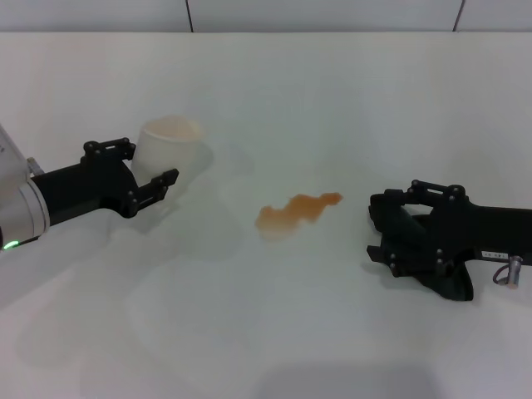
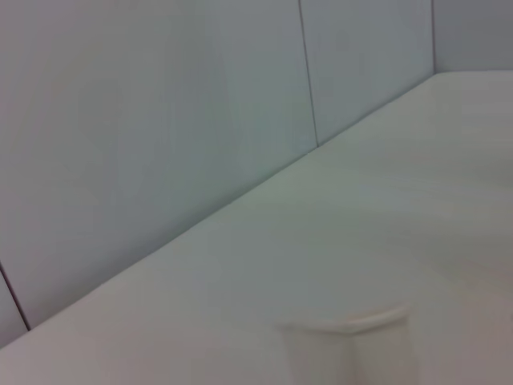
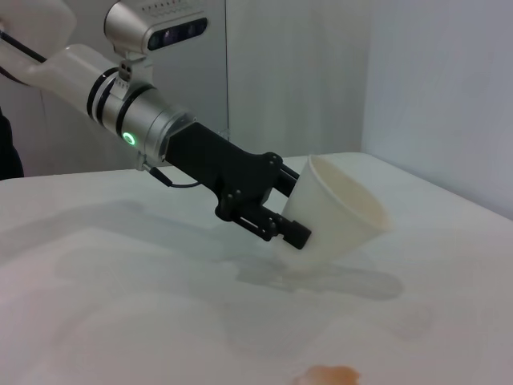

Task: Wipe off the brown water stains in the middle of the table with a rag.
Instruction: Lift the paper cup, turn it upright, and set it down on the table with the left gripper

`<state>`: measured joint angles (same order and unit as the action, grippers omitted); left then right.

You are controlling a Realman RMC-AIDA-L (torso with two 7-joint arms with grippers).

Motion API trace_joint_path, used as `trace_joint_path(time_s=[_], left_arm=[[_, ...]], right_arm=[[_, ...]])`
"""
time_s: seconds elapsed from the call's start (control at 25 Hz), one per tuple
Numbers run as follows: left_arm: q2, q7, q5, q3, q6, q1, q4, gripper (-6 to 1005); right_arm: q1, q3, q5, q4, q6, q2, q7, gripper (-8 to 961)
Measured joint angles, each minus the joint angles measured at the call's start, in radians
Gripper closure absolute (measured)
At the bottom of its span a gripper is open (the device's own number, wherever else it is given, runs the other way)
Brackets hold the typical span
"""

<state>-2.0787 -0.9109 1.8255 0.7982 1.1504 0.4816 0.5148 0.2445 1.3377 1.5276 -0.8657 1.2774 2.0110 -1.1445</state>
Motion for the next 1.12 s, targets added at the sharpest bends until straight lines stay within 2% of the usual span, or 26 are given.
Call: trace_joint_path(time_s=[0.56,1.12], left_arm=[[0.001,-0.004,0.000,0.001,0.000,-0.022,0.008,360],[-0.003,-0.001,0.019,0.021,0.008,-0.089,0.033,335]], right_arm=[[0.002,0.001,-0.001,0.001,-0.004,0.000,0.004,96],[0.003,0.014,-0.014,-0.001,-0.007,0.000,0.014,97]])
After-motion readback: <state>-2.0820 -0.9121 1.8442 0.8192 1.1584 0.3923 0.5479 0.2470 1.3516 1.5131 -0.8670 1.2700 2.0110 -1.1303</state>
